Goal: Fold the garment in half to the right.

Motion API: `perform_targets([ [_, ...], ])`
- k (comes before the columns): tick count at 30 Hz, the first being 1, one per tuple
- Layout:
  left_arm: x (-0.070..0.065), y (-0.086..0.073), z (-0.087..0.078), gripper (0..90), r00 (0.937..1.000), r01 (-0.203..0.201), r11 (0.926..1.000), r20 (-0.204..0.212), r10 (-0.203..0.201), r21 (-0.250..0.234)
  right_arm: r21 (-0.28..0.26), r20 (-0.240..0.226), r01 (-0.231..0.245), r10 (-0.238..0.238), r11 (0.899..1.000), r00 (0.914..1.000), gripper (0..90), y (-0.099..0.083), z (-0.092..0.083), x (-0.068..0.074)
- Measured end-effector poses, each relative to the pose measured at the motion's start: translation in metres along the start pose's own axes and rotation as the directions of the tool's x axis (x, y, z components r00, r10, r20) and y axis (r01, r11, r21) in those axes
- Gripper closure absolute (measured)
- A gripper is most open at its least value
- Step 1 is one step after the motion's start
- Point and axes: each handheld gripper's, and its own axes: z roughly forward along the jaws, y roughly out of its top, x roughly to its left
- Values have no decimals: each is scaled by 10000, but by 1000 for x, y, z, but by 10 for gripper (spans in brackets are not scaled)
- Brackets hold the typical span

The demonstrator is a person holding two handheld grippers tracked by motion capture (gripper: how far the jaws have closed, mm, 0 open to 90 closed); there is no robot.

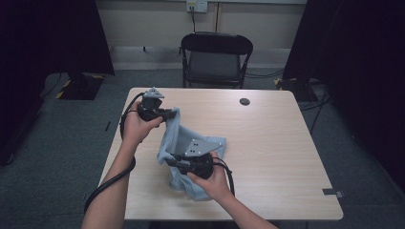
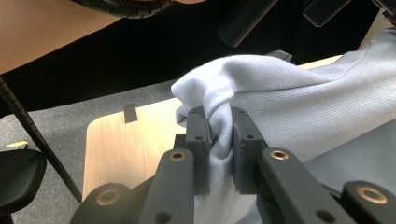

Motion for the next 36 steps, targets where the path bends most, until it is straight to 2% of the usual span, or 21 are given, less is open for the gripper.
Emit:
perform_targets([
  [5, 0, 0, 0, 854, 10000, -17, 10000, 3, 17, 23, 0, -3, -10, 10, 10000, 10000, 797, -1, -1, 0],
  [13, 6, -6, -8, 854, 9997, 232, 9995, -98, -234, -227, 6, -36, -19, 19, 10000, 10000, 798, 0, 1, 0],
  [19, 13, -12, -16, 854, 9990, 427, 9985, -122, -431, -344, 89, -140, 44, -43, 10000, 9999, 798, 3, 9, 2],
  [30, 24, -20, -30, 855, 9979, 510, 9978, -377, -527, -423, 158, -436, 10, -3, 9999, 9990, 798, 8, 24, 4],
  [36, 34, -29, -41, 855, 9954, 765, 9959, -533, -790, -486, 225, -607, 163, -149, 9996, 9980, 798, 13, 36, 8],
])
